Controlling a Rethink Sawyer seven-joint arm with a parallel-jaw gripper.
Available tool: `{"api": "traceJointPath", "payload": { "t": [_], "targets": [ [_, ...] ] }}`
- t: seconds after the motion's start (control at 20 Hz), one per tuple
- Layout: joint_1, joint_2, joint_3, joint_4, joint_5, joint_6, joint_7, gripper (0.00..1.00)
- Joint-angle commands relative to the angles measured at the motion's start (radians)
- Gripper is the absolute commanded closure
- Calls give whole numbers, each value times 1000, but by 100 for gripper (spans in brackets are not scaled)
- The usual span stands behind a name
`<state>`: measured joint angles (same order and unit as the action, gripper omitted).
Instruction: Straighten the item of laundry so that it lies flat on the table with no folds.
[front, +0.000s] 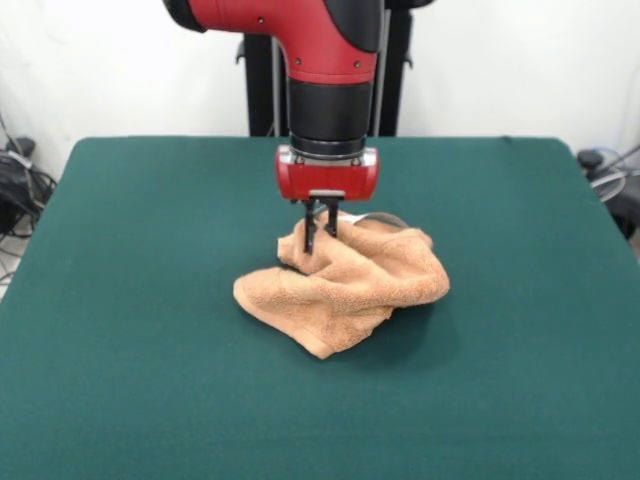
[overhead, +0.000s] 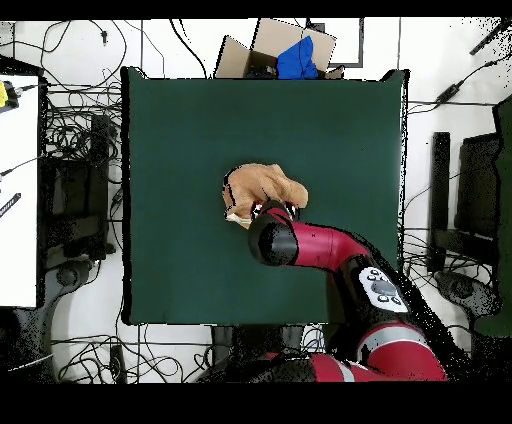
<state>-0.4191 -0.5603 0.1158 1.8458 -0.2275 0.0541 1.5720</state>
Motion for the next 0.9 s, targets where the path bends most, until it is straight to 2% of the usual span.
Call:
{"api": "traceJointPath", "payload": {
  "t": [0.05, 0.1, 0.9],
  "targets": [
    [29, 10, 38, 32, -34, -55, 145, 100],
    [29, 9, 37, 35, -34, -55, 146, 0],
    [11, -15, 43, 123, -40, -52, 160, 0]
  ]
}}
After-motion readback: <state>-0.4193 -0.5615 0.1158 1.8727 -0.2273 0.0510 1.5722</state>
